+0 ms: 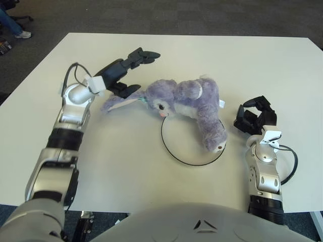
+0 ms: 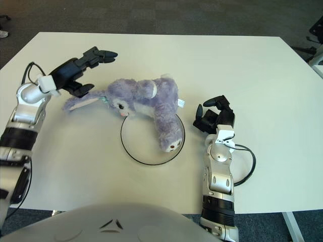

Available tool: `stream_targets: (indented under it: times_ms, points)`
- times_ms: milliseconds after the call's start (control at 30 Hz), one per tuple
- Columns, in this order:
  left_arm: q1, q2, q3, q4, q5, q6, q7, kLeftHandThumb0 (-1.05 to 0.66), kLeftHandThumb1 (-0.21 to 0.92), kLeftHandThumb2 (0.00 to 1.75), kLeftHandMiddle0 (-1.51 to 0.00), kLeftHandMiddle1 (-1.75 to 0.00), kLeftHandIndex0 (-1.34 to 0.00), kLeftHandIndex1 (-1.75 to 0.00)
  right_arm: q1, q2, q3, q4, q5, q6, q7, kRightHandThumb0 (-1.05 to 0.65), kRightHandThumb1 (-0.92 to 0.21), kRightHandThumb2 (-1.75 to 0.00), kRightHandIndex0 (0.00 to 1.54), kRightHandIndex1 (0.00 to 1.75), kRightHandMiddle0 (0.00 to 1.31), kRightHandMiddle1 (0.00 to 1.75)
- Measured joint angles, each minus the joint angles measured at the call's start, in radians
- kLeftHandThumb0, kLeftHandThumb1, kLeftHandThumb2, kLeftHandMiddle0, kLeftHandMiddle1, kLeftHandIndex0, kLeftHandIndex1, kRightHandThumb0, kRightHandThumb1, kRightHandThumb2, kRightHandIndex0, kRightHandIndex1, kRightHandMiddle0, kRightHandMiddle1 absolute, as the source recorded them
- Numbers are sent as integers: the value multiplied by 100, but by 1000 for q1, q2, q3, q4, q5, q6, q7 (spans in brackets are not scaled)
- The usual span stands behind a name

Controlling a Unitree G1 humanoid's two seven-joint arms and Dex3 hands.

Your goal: Put the doll into the plate.

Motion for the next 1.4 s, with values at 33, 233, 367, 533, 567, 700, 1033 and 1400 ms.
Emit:
stream_targets:
  times_ms: [33,233,367,533,567,700,1033,1400]
  points:
    - [16,0,3,-19,-31,36,0,-82,63,83,-11,-57,0,-113,0,0,0,0,0,0,0,-45,-41,-120,114,175,54,175]
    - [96,0,40,-146,-240,292,28,-74,51,96,-16,-65,-3,-124,1,0,0,0,0,0,0,-45,-40,-121,114,175,54,175]
    - [126,1,79,-246,-305,458,101,-74,56,89,-19,-68,-2,-122,1,0,1,-2,0,5,0,-45,-40,-121,114,175,55,175]
    - [113,7,96,-328,-232,523,180,-73,59,82,-22,-96,-1,-119,2,0,0,-12,0,15,0,-46,-39,-122,114,175,55,175]
    - [97,3,89,-330,-220,542,190,-73,59,82,-24,-108,-1,-119,3,0,0,-13,0,15,0,-46,-39,-122,115,175,55,175]
    - [29,-26,63,-320,-215,634,201,-71,57,80,-45,-159,-2,-119,2,-1,0,-20,0,18,0,-46,-38,-124,115,175,56,175]
    - [2,-45,63,-330,-229,710,166,-70,57,80,-55,-174,-2,-119,5,1,6,-21,-1,24,0,-46,-38,-124,114,175,56,175]
    - [2,-55,78,-330,-221,724,154,-70,57,79,-55,-175,-2,-119,5,0,5,-22,-1,29,-1,-46,-38,-124,114,175,56,175]
